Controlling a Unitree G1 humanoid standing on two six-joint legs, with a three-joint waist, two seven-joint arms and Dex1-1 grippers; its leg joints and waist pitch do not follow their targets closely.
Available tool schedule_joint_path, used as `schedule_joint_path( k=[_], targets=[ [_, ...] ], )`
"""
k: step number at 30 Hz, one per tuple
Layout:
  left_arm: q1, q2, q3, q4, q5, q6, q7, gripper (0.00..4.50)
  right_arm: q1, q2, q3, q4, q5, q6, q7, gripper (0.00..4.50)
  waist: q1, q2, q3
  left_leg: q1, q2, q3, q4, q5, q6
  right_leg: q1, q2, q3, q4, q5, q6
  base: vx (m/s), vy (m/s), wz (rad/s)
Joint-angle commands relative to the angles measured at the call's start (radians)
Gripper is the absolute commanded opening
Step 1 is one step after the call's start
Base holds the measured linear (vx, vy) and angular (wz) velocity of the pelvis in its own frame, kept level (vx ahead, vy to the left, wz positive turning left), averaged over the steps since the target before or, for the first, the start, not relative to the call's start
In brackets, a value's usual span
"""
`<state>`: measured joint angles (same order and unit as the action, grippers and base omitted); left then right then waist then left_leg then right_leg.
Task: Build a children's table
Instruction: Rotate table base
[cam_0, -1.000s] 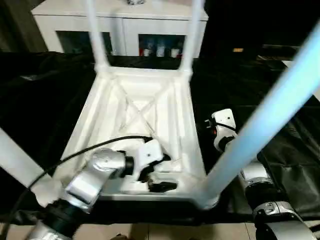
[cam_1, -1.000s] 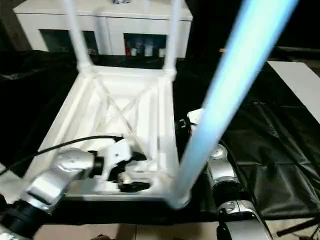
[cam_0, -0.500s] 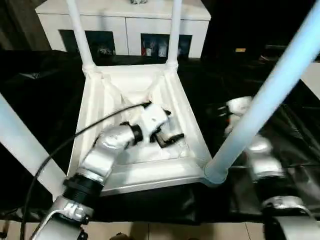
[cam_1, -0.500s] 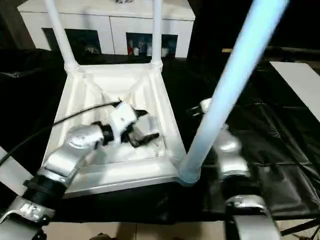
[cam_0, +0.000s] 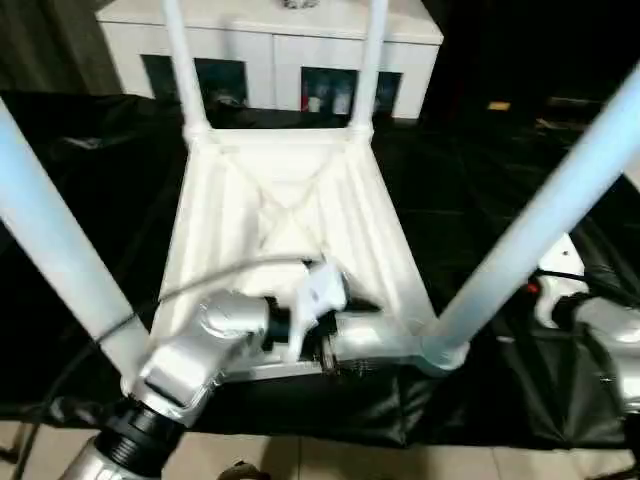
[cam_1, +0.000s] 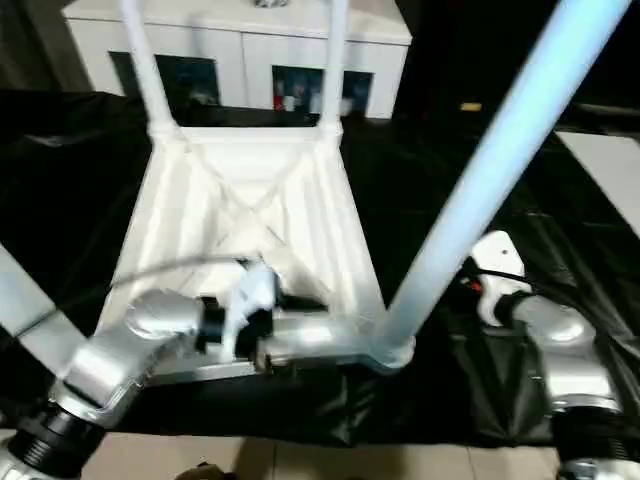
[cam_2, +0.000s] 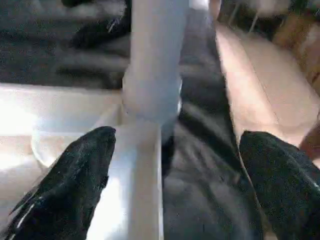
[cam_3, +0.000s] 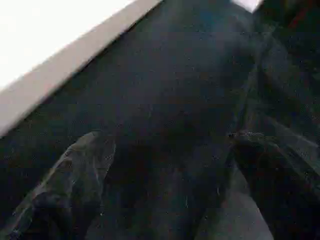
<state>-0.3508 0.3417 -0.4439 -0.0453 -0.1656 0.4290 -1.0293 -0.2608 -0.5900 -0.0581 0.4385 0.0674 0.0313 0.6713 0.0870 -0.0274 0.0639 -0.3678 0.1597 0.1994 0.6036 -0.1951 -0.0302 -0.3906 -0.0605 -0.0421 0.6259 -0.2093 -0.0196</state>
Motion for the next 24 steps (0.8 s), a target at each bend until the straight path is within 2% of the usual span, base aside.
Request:
schedule_joint_path(
  k=[1, 4, 6, 10, 13, 17, 21, 24],
  targets=[
    [-0.021, 0.019, -0.053, 0.024, 0.087, -0.009, 0.018, 4.47, 0.023, -0.034, 0.037, -0.036, -0.038, 0.012, 0.038, 4.22, -0.001, -0.012, -0.052, 0.012, 0.073, -0.039, -0.078, -0.235, 0.042, 0.040, -0.087, 0.051, -0.104, -0.337, -0.145, 0.000, 0.000, 0.00],
    [-0.033, 0.042, -0.086, 0.032, 0.121, 0.031, 0.041, 4.47, 0.033, -0.044, 0.050, -0.048, -0.057, 0.014, 0.040, 4.22, -0.006, -0.013, -0.058, 0.009, 0.072, -0.039, -0.074, -0.212, 0.045, 0.041, -0.091, 0.052, -0.100, -0.319, -0.151, 0.000, 0.000, 0.00],
    [-0.038, 0.045, -0.086, 0.039, 0.127, 0.047, 0.066, 4.20, 0.035, -0.041, 0.051, -0.058, -0.050, 0.022, 0.040, 4.22, -0.009, -0.011, -0.058, 0.009, 0.073, -0.038, -0.072, -0.194, 0.053, 0.039, -0.088, 0.051, -0.095, -0.266, -0.173, 0.000, 0.000, 0.00],
    [-0.044, 0.048, -0.061, 0.061, 0.143, 0.064, 0.096, 3.86, 0.044, -0.028, 0.064, -0.096, -0.032, 0.042, 0.053, 4.22, -0.006, -0.009, -0.060, 0.009, 0.073, -0.037, -0.070, -0.165, 0.070, 0.041, -0.088, 0.049, -0.089, -0.202, -0.200, 0.000, 0.000, 0.00],
    [-0.041, 0.045, -0.042, 0.061, 0.139, 0.085, 0.099, 3.71, 0.059, -0.020, 0.073, -0.126, -0.013, 0.038, 0.086, 4.22, -0.005, -0.010, -0.060, 0.009, 0.073, -0.036, -0.069, -0.172, 0.074, 0.041, -0.089, 0.049, -0.089, -0.199, -0.212, 0.000, 0.000, 0.00],
    [-0.026, 0.056, -0.045, 0.041, 0.126, 0.110, 0.086, 3.37, 0.100, -0.026, 0.088, -0.176, 0.023, 0.032, 0.156, 4.22, 0.000, -0.010, -0.059, 0.010, 0.076, -0.037, -0.070, -0.181, 0.078, 0.041, -0.091, 0.050, -0.091, -0.211, -0.205, 0.000, 0.000, 0.00],
    [-0.016, 0.066, -0.061, 0.031, 0.126, 0.119, 0.088, 3.04, 0.118, -0.028, 0.093, -0.192, 0.022, 0.033, 0.156, 4.22, 0.000, -0.008, -0.057, 0.012, 0.075, -0.038, -0.072, -0.199, 0.065, 0.038, -0.091, 0.049, -0.096, -0.261, -0.197, 0.000, 0.000, 0.00],
    [-0.017, 0.071, -0.068, 0.046, 0.138, 0.112, 0.092, 2.83, 0.123, -0.025, 0.087, -0.204, 0.033, 0.031, 0.162, 4.22, 0.001, -0.006, -0.057, 0.013, 0.076, -0.038, -0.074, -0.204, 0.059, 0.037, -0.090, 0.050, -0.096, -0.262, -0.189, 0.000, 0.000, 0.00]
  ],
)
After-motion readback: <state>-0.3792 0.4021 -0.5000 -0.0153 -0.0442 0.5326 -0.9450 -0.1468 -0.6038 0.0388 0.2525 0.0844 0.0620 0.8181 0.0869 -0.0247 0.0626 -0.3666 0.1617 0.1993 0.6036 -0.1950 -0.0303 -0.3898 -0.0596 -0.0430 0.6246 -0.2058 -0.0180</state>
